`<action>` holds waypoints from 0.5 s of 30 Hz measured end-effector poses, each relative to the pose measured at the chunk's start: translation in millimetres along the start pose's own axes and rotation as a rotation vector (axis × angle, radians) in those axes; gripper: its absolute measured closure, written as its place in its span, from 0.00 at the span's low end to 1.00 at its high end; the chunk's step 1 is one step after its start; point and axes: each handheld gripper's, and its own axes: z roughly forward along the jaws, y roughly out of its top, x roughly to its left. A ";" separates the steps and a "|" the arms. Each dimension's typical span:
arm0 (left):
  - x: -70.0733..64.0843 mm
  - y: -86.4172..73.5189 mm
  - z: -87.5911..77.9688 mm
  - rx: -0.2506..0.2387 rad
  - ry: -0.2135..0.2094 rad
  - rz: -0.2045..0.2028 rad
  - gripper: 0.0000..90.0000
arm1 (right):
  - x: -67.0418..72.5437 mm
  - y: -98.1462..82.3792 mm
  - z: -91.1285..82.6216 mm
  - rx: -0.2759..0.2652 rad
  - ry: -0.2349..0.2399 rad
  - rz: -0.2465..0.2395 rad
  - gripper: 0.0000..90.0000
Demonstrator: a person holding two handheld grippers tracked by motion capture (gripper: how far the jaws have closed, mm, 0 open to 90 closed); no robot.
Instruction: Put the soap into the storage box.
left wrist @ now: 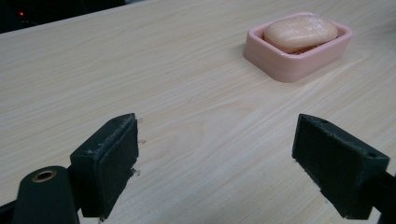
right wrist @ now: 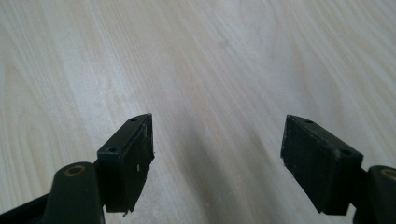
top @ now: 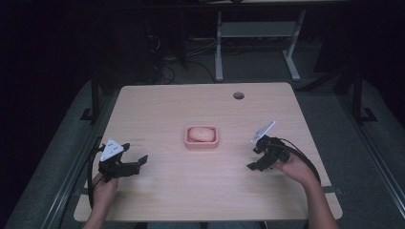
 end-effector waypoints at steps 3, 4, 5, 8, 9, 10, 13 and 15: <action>-0.1 0.0 -0.3 -0.005 0.002 -0.002 0.16 | 1.7 -4.4 -0.7 -0.002 0.002 0.015 0.28; 0.1 -0.2 -0.4 -0.005 0.003 -0.003 0.16 | 2.6 -9.5 -0.7 -0.007 -0.003 0.014 0.28; 0.1 -0.2 -0.4 -0.005 0.003 -0.003 0.16 | 2.6 -9.5 -0.7 -0.007 -0.003 0.014 0.28; 0.0 -0.6 0.3 -0.004 0.002 -0.003 0.16 | 5.6 -19.1 -1.5 -0.020 -0.003 0.031 0.28; 0.0 -0.6 0.3 -0.004 0.002 -0.003 0.16 | 5.6 -19.1 -1.5 -0.020 -0.003 0.031 0.28; -0.2 -0.8 0.7 -0.003 0.001 0.001 0.16 | 8.4 -23.9 -2.3 -0.027 -0.004 0.045 0.28; -0.8 -0.9 0.9 -0.003 -0.001 -0.002 0.16 | 10.5 -29.1 -1.5 -0.040 -0.002 0.054 0.28; -1.9 -0.8 1.2 -0.002 -0.002 0.000 0.16 | 15.7 -35.8 0.3 -0.052 -0.002 0.062 0.28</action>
